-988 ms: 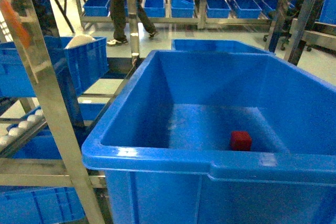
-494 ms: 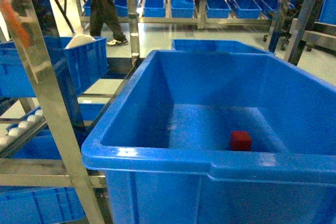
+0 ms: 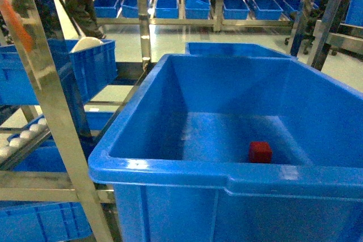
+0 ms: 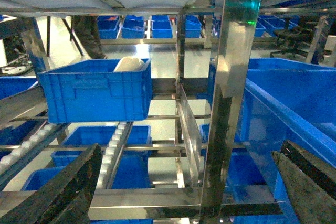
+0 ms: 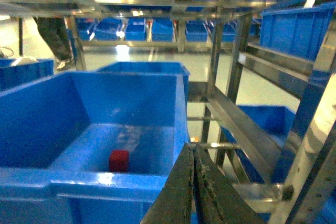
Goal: Place magnetic block on left shelf second layer
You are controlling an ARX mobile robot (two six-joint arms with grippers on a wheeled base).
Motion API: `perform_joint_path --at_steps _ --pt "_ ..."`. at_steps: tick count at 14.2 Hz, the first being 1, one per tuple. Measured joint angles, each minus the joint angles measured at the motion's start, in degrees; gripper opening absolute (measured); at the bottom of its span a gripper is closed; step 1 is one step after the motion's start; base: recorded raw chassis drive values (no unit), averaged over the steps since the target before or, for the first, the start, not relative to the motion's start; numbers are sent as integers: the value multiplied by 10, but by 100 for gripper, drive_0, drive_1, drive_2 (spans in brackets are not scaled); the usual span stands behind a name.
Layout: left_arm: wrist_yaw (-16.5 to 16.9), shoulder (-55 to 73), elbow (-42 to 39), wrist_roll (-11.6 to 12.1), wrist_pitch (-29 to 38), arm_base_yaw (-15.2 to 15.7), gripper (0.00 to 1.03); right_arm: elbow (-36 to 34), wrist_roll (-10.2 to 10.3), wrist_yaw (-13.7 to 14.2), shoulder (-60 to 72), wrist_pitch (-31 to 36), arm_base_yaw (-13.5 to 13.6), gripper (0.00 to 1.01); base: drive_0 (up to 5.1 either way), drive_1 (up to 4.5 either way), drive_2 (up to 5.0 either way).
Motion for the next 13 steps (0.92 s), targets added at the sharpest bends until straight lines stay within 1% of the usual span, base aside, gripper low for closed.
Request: perform_joint_path --at_steps 1,2,3,4,6,7,9,10,11,13 --pt "0 0 0 0 0 0 98 0 0 0 0 -14 0 2 0 0 0" --pt "0 0 0 0 0 0 98 0 0 1 0 -13 0 2 0 0 0" --pt "0 0 0 0 0 0 98 0 0 0 0 -8 0 8 0 0 0" --pt "0 0 0 0 0 0 98 0 0 0 0 -12 0 21 0 0 0" --pt "0 0 0 0 0 0 98 0 0 1 0 -11 0 43 0 0 0" --pt "0 0 0 0 0 0 98 0 0 1 0 -11 0 64 0 0 0" --pt "0 0 0 0 0 0 98 0 0 1 0 -11 0 89 0 0 0" --pt "0 0 0 0 0 0 98 0 0 1 0 -11 0 100 0 0 0" --pt "0 0 0 0 0 0 98 0 0 1 0 -11 0 97 0 0 0" --pt "0 0 0 0 0 0 98 0 0 1 0 -11 0 98 0 0 0"
